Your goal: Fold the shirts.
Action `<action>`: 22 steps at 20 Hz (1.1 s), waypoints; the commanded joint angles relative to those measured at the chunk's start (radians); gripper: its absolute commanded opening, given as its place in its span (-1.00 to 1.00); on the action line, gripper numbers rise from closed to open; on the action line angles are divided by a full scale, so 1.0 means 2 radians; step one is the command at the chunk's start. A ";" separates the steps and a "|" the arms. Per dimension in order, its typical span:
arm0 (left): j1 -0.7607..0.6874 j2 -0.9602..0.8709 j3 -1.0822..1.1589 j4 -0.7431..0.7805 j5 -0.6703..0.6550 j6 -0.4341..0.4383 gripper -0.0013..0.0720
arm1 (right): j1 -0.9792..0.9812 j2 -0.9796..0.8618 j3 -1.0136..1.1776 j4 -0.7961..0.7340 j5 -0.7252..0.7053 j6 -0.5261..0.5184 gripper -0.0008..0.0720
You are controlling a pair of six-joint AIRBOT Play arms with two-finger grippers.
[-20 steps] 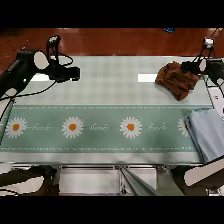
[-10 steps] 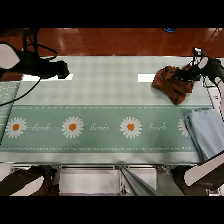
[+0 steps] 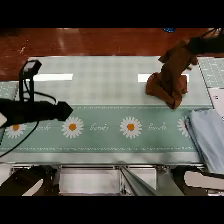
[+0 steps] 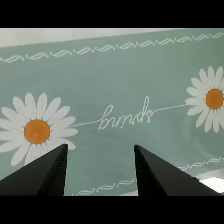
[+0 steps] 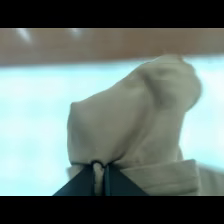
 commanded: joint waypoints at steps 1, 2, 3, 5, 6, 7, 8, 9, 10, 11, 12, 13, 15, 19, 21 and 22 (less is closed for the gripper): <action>-0.011 0.053 -0.063 0.001 0.000 -0.022 0.43 | 0.004 0.108 0.000 0.070 -0.004 -0.051 -0.91; -0.011 0.057 -0.070 0.008 0.000 -0.022 0.43 | 0.006 0.133 0.002 0.072 -0.004 -0.054 -0.91; -0.011 0.058 -0.076 0.013 0.000 -0.022 0.43 | 0.006 0.156 0.007 0.080 0.001 -0.054 -0.91; -0.009 0.056 -0.077 0.025 0.006 -0.022 0.43 | 0.006 0.190 0.034 0.084 0.010 -0.055 -0.91; -0.009 0.057 -0.077 0.035 0.018 -0.022 0.43 | 0.006 0.201 0.053 0.087 0.012 -0.055 -0.91; -0.009 0.057 -0.077 0.039 0.038 -0.022 0.43 | 0.006 0.209 0.077 0.090 0.013 -0.055 -0.91; -0.009 0.057 -0.077 0.038 0.060 -0.023 0.43 | 0.006 0.214 0.101 0.097 0.016 -0.055 -0.91; -0.009 0.057 -0.077 0.038 0.082 -0.028 0.43 | 0.006 0.217 0.124 0.106 0.022 -0.054 -0.91; -0.009 0.057 -0.077 0.039 0.099 -0.040 0.43 | 0.006 0.217 0.144 0.114 0.037 -0.054 -0.91; -0.009 0.056 -0.077 0.039 0.112 -0.046 0.43 | 0.006 0.217 0.159 0.127 0.056 -0.054 -0.91; -0.006 0.056 -0.077 0.039 0.118 -0.047 0.43 | 0.006 0.217 0.168 0.138 0.077 -0.054 -0.91; 0.005 0.056 -0.077 0.039 0.117 -0.046 0.43 | 0.006 0.218 0.169 0.149 0.101 -0.052 -0.91; 0.045 0.057 -0.077 0.044 0.110 -0.046 0.43 | 0.007 0.219 0.162 0.176 0.171 -0.051 -0.91; 0.146 0.062 -0.077 0.041 0.055 -0.046 0.43 | 0.107 0.225 0.088 0.163 0.197 -0.052 -0.91; 0.159 0.061 -0.077 0.039 0.028 -0.043 0.43 | 0.185 0.223 0.019 0.152 0.194 -0.052 -0.91; 0.158 0.061 -0.077 0.031 0.024 -0.031 0.43 | 0.228 0.220 -0.023 0.137 0.183 -0.052 -0.91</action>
